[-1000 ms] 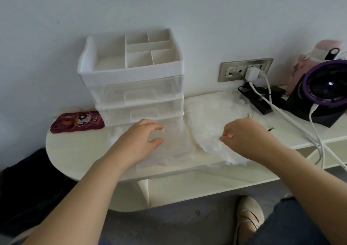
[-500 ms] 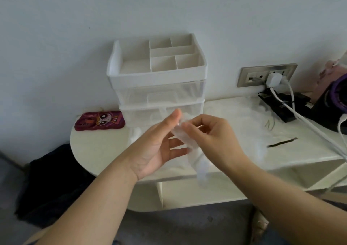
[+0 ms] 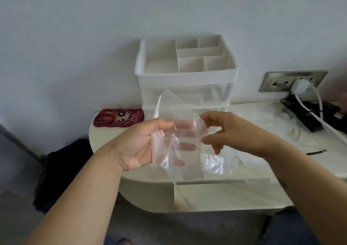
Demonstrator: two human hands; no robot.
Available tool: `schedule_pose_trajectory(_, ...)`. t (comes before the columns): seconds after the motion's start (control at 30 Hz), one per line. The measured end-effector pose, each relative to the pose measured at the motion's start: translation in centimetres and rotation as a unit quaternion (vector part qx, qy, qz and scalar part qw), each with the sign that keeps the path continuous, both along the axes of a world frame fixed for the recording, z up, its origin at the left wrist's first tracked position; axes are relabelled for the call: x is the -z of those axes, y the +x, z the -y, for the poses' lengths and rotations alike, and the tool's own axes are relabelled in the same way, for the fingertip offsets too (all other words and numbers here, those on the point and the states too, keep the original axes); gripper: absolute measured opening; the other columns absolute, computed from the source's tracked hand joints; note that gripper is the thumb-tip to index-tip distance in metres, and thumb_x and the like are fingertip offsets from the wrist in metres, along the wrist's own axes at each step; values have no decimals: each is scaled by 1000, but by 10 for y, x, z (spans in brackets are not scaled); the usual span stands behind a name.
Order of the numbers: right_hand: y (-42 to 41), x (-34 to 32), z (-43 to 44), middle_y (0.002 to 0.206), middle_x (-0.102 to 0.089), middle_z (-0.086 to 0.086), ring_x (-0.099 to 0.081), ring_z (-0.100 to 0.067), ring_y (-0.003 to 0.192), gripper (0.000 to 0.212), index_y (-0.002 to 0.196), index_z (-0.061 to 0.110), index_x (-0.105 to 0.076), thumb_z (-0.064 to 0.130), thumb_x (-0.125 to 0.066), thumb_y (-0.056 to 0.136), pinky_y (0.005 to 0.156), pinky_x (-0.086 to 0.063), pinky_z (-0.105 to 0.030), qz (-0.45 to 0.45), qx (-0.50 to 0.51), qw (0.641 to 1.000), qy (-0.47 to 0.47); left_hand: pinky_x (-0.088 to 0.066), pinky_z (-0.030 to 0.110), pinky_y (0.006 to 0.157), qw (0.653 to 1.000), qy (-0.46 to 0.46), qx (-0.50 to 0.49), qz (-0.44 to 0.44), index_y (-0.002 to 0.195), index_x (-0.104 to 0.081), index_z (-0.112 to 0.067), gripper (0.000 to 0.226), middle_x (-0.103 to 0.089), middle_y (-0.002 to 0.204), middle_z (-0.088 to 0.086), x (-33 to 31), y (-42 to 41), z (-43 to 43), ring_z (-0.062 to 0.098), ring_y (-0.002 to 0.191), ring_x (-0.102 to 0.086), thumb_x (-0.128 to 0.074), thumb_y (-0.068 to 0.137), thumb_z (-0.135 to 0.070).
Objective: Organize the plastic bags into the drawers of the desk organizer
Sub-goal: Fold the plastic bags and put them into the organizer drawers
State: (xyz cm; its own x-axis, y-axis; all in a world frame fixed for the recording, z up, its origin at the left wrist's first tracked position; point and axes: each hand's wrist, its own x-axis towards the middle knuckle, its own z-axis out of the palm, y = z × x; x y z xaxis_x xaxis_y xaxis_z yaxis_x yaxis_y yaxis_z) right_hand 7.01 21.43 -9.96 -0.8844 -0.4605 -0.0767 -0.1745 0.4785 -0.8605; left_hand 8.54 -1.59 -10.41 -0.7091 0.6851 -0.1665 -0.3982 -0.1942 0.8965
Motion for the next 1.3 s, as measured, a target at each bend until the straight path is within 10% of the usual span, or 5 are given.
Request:
schedule_pose_trajectory(0.33,9,-49,-2,59,-58,24,-47,2,44,14,76,29,-66,15,-63,78,47,-34,-5,-257,165,949,80,-58,40,68,986,-17,-162,25,101,-75,-13,26,-71,104,9,2,-6,-3,28,94,-69,-57,84,-19)
schedule_pose_trajectory(0.5,12,-33,16,114,-51,3,-52,-14,73,29,108,21,-65,19,-71,79,70,-47,-31,-430,242,862,113,-60,40,65,962,-80,-245,93,107,-67,-10,22,-70,93,11,16,-15,-19,26,79,-72,-48,96,-15)
schedule_pose_trajectory(0.63,8,-5,24,87,-58,20,-51,5,67,10,93,27,-69,23,-65,85,65,-41,-7,-348,109,919,152,-60,39,63,945,-143,-269,119,108,-65,-9,24,-68,103,16,27,-23,-22,26,80,-72,-45,100,-17)
schedule_pose_trajectory(1.03,-12,63,33,155,-22,2,-23,-19,140,44,134,34,-46,41,-53,91,109,-29,-37,-131,-22,925,356,-59,33,64,908,-338,-248,17,113,-58,-13,21,-67,102,9,34,-23,-24,23,81,-71,-43,98,-12)
schedule_pose_trajectory(1.3,-22,64,43,145,-36,4,-34,-19,131,42,126,33,-53,47,-57,87,107,-30,-36,-106,-31,935,338,-47,30,79,613,-605,-311,-402,121,-52,-22,28,-51,118,-5,25,-5,-19,14,97,-57,-51,93,-18)
